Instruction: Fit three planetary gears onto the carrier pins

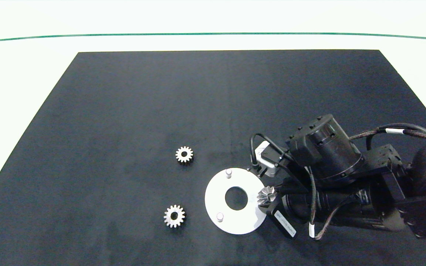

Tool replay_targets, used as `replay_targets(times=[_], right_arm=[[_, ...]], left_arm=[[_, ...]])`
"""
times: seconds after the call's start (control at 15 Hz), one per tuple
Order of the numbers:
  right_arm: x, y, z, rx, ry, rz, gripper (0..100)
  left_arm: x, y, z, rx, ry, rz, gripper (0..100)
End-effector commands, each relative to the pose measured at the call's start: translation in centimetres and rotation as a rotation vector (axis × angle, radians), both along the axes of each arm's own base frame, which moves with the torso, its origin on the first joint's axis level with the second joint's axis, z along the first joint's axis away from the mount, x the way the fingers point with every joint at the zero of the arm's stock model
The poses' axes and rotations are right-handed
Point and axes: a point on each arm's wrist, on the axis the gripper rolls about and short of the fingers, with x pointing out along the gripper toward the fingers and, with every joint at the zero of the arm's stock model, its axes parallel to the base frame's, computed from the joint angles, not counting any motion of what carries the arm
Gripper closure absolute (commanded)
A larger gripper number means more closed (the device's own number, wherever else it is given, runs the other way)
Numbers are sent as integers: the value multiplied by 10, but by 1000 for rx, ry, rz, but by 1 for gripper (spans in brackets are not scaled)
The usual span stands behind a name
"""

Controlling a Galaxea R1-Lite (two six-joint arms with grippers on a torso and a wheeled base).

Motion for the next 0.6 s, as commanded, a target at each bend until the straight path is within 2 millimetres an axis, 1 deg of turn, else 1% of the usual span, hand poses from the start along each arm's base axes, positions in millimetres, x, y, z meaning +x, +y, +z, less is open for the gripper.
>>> replay_targets(times=[0.07,0.6], right_arm=[[1,3,-2,-6,6,2,78],[0,6,-5,-7,14,7,78]], left_arm=[[-1,0,0,1,4,0,0],[-1,0,-1,6,4,-2,0]])
